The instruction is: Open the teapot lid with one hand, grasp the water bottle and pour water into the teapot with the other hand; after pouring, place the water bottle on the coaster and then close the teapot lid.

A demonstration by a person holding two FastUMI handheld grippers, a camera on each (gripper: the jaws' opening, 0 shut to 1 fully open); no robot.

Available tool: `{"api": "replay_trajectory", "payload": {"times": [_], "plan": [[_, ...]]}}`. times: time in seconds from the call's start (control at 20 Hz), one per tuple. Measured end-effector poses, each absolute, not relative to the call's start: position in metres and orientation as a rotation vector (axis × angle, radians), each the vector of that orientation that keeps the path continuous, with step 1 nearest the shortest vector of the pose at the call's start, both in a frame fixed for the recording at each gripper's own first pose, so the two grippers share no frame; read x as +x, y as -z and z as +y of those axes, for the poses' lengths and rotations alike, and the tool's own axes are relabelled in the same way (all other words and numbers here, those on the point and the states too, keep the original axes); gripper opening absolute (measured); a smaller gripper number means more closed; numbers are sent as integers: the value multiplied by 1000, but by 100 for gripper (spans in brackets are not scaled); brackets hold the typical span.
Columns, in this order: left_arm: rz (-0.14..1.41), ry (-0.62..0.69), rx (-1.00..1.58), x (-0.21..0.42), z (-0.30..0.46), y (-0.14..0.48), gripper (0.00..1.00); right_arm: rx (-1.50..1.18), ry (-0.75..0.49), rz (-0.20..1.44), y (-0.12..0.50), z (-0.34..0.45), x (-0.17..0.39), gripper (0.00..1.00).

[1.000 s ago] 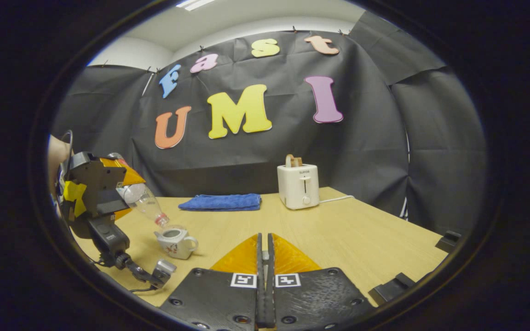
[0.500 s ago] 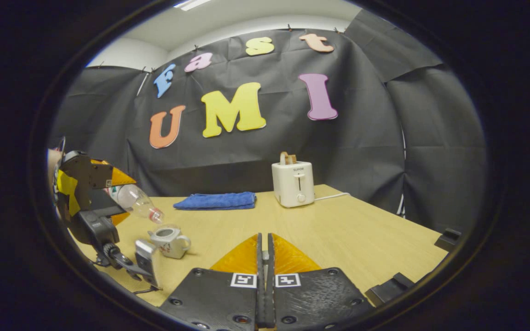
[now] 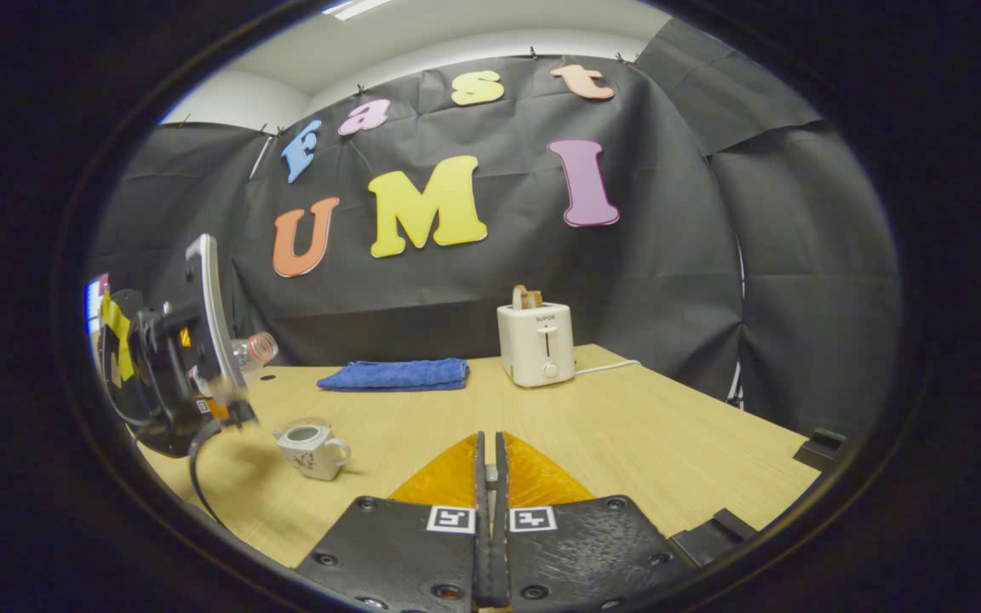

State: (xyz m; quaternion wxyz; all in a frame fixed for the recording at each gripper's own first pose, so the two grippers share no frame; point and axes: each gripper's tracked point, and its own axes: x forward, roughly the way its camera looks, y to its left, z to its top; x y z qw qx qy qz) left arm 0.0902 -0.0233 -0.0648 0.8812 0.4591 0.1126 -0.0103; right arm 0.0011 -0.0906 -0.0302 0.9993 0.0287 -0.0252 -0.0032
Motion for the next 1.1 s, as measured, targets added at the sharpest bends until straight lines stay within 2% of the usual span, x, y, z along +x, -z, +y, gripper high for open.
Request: {"api": "replay_trajectory", "payload": {"times": [0.1,0.3,0.5,0.65,0.85,1.1], "plan": [[228,8,771,96,-22,66,78,50,8,-59,29,-89,-1,0],[164,-87,555,111,-8,51,78,42,16,-74,29,-88,-1,0],[49,-56,307,132,-22,43,78,65,24,-69,33,-94,1,0],[0,-59,250,155,-27,45,79,118,12,-73,33,-96,-1,0],[85,-40,141,185,-33,81,80,109,2,-49,42,-102,3,0],[61,-19,57,212,-37,70,81,85,10,-45,46,-105,2,0]]}}
